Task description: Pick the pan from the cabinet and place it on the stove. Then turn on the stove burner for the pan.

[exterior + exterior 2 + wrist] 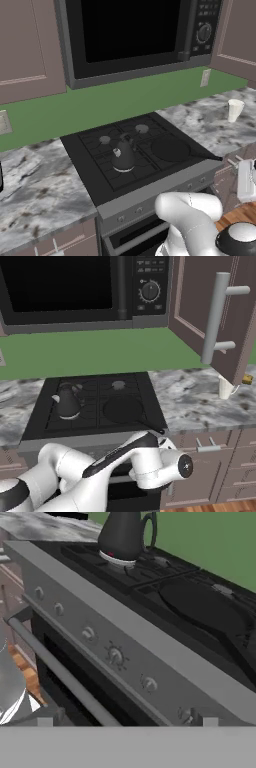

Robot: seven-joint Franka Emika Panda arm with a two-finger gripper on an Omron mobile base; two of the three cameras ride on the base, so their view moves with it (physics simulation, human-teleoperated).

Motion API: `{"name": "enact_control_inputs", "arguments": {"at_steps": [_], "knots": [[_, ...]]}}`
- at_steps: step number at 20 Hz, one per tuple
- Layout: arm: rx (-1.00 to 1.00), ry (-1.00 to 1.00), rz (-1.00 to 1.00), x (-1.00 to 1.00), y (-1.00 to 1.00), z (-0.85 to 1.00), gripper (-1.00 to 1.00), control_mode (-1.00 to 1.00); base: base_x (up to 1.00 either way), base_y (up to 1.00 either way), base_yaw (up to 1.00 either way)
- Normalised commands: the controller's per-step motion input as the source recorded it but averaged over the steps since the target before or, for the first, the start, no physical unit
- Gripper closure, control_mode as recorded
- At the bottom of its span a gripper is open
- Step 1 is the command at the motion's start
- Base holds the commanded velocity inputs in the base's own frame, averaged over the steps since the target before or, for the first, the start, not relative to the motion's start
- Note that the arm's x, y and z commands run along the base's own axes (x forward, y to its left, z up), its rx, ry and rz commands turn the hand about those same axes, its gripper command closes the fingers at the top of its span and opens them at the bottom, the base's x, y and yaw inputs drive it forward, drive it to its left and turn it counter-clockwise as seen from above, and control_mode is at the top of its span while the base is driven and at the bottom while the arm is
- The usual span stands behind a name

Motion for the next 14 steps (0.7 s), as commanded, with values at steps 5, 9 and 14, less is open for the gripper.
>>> {"name": "enact_control_inputs", "arguments": {"at_steps": [5,9,14], "knots": [[0.13,-0.14,0.0,0.0,0.0,-0.15,-1.0,-1.0,0.0,0.0,0.0],[0.17,-0.04,0.0,0.0,0.0,-0.08,-1.0,-1.0,0.0,0.0,0.0],[0.18,0.0,-0.05,0.11,0.0,0.0,-1.0,-1.0,0.0,0.0,0.0]]}}
